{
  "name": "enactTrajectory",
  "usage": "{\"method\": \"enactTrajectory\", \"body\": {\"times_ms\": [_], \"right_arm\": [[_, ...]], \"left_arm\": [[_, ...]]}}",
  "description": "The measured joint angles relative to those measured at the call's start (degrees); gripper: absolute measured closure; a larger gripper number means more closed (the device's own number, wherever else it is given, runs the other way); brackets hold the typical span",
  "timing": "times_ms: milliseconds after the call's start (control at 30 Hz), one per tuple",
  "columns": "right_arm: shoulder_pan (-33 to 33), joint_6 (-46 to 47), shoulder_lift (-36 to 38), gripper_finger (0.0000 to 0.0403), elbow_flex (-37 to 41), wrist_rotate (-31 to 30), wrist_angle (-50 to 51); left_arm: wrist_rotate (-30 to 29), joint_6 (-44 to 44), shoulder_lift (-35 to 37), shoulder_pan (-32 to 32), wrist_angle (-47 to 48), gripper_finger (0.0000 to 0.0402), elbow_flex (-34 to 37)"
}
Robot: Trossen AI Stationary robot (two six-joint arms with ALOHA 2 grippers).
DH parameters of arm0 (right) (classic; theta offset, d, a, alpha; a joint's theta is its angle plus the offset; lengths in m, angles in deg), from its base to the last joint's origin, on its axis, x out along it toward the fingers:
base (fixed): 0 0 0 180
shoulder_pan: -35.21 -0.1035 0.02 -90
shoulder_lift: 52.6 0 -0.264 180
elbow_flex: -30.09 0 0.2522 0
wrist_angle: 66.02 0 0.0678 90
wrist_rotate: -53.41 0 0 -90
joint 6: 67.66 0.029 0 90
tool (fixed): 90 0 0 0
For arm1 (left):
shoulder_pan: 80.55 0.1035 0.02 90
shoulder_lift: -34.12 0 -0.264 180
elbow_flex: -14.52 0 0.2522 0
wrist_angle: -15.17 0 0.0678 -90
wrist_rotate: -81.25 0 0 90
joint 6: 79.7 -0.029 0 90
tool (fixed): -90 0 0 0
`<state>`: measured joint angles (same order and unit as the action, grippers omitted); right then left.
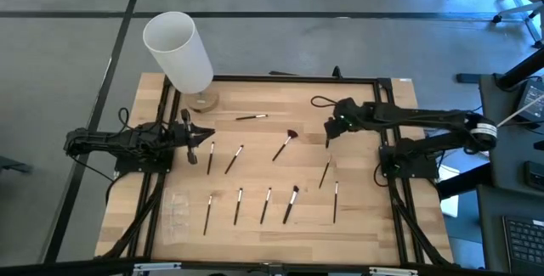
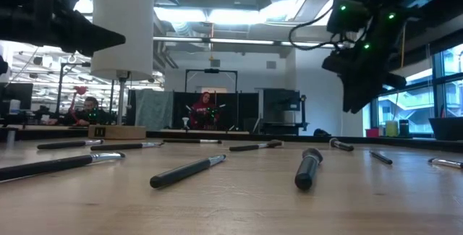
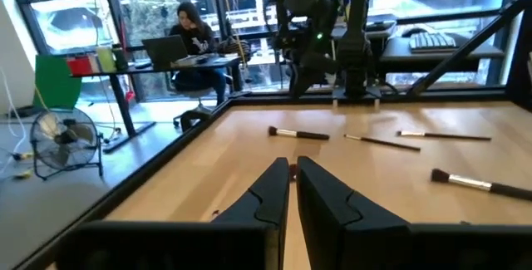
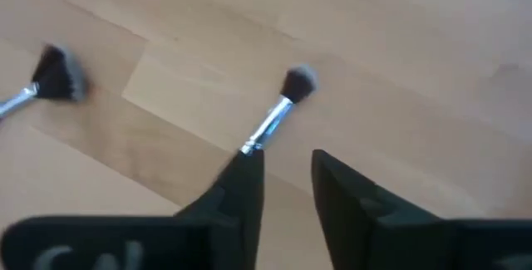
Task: Pick & Place Makeup Supplies
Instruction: Put the makeup brush into the transparent organizer
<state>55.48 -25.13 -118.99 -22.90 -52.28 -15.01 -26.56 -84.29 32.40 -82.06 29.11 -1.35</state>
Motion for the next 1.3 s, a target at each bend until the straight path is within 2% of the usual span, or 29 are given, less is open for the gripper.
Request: {"method": "enactTrajectory", "body": {"times_ms": [200, 400, 700, 900, 1067, 1300], "right_arm": [[1.46, 3.61, -6.85, 0.023, -0.71, 6.77, -2.72], [2.35, 3.37, -13.41, 0.0223, -0.71, 7.78, -4.99], [6.3, -1.15, -17.52, 0.0241, -0.71, 7.83, -9.92], [8.27, -4.39, -21.43, 0.0258, -0.95, 9.19, -10.15], [8.37, -6.69, -23.91, 0.029, -0.88, 9.96, -10.05], [8.38, -8.55, -22.45, 0.035, -0.67, 10.33, -10.37]], "left_arm": [[-0.67, -1.56, 0.0, 0.0, -1.09, 0.038, 0.0], [-1.3, -4.12, 0.0, 0.02, -4.88, 0.038, 0.0], [-5.14, -8.52, 0.0, -0.01, -6.65, 0.038, 0.0], [-8.9, -8.37, 0.0, 0.0, -6.54, 0.038, 0.0], [-10.14, -6.85, -0.04, -0.01, -4.48, 0.038, 0.0], [-14.21, -2.1, -0.15, 0.02, 0.4, 0.038, 0.0]]}}
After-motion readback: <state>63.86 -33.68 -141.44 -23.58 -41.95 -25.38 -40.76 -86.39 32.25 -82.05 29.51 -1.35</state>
